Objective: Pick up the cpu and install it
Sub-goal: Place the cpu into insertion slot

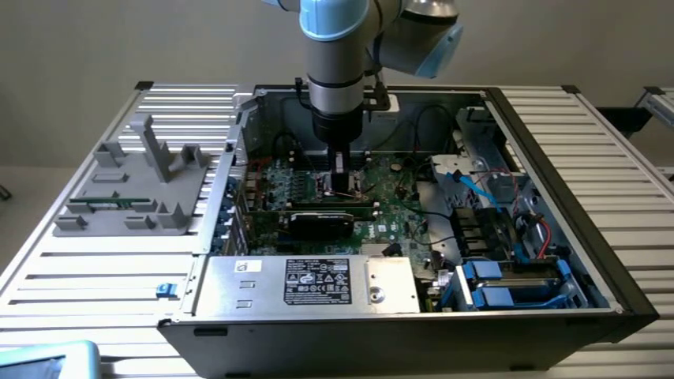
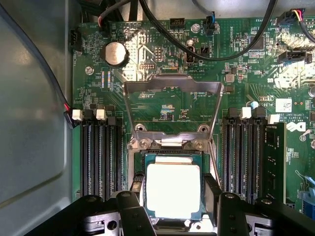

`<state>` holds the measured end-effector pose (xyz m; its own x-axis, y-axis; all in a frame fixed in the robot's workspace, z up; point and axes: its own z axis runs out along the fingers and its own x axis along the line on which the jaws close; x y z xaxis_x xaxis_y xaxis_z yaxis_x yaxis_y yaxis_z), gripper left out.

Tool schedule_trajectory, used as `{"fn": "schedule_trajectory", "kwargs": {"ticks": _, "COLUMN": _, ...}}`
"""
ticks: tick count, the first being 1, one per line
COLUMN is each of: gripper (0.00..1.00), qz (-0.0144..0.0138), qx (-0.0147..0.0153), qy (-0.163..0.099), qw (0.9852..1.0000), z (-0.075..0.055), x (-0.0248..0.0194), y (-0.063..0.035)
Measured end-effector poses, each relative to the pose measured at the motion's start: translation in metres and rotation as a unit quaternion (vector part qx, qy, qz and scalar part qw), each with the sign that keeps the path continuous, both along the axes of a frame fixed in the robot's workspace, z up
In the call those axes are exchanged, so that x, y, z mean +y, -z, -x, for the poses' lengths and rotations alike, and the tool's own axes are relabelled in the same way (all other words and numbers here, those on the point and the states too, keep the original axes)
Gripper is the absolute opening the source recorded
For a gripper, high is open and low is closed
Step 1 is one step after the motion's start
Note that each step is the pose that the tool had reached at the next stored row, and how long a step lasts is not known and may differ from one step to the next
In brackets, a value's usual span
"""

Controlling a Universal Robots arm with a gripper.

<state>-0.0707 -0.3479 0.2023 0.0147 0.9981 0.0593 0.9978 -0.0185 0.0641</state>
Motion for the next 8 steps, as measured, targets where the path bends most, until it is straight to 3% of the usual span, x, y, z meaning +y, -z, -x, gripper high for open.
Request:
{"fn": "schedule_trajectory", "kwargs": {"ticks": 6, "gripper": 0.56, "qz": 0.0003, "qx": 0.0001, "qy": 0.0, "qw": 1.0, "z": 0.0, "x": 0.0, "y": 0.0001}}
{"fn": "schedule_trajectory", "kwargs": {"ticks": 8, "gripper": 0.56, "qz": 0.0024, "qx": 0.0, "qy": 0.0, "qw": 1.0, "z": 0.0, "x": 0.0001, "y": 0.0003}}
